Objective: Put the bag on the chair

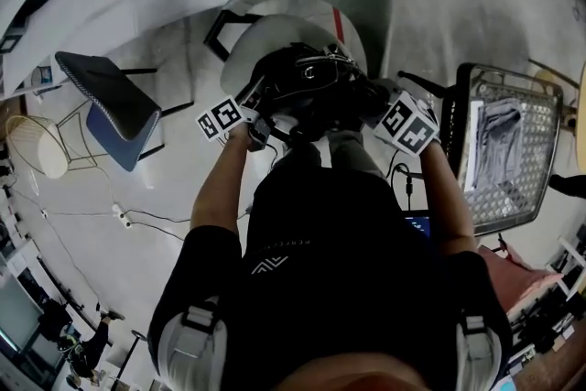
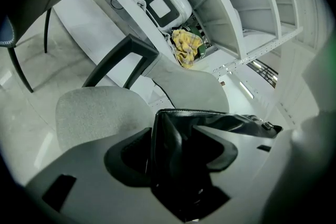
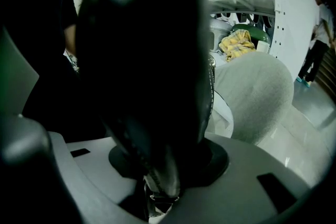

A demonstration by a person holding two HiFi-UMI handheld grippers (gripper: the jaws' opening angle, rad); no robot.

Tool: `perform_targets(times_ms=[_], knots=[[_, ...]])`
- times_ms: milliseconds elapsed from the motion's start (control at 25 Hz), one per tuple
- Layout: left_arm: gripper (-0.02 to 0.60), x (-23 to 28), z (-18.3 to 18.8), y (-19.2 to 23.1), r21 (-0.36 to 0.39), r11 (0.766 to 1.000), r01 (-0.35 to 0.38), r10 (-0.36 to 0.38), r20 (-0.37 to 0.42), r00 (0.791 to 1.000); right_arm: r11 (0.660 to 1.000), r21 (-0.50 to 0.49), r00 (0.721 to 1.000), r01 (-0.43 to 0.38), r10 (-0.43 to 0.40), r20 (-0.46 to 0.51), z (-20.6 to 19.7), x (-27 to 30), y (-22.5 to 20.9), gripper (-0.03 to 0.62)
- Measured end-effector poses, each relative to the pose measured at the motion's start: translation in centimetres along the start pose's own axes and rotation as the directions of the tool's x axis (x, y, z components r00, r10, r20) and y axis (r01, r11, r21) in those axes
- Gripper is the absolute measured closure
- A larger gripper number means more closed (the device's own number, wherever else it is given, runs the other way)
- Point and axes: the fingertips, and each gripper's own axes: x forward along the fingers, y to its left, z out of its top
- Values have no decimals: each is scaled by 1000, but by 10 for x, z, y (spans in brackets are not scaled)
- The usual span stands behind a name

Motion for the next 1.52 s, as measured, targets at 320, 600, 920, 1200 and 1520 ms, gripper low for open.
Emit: perform_targets(times_ms=[320,600,920,1200,1520], knots=[[341,12,-5,10,18,998,-56,56,-11,998,999,27,1000,-21,21,9,-9,7,-5,428],[348,18,-9,26,27,992,-120,120,9,993,999,23,1000,-25,25,0,-11,15,-7,427],[364,21,-14,51,24,978,-206,205,31,978,999,15,999,-41,41,-17,-8,29,-5,427],[373,28,-19,70,13,965,-262,262,38,964,998,16,998,-62,62,-30,-9,38,-7,416],[380,29,-14,89,33,922,-385,381,78,921,999,8,997,-48,48,-64,-9,51,-7,402]])
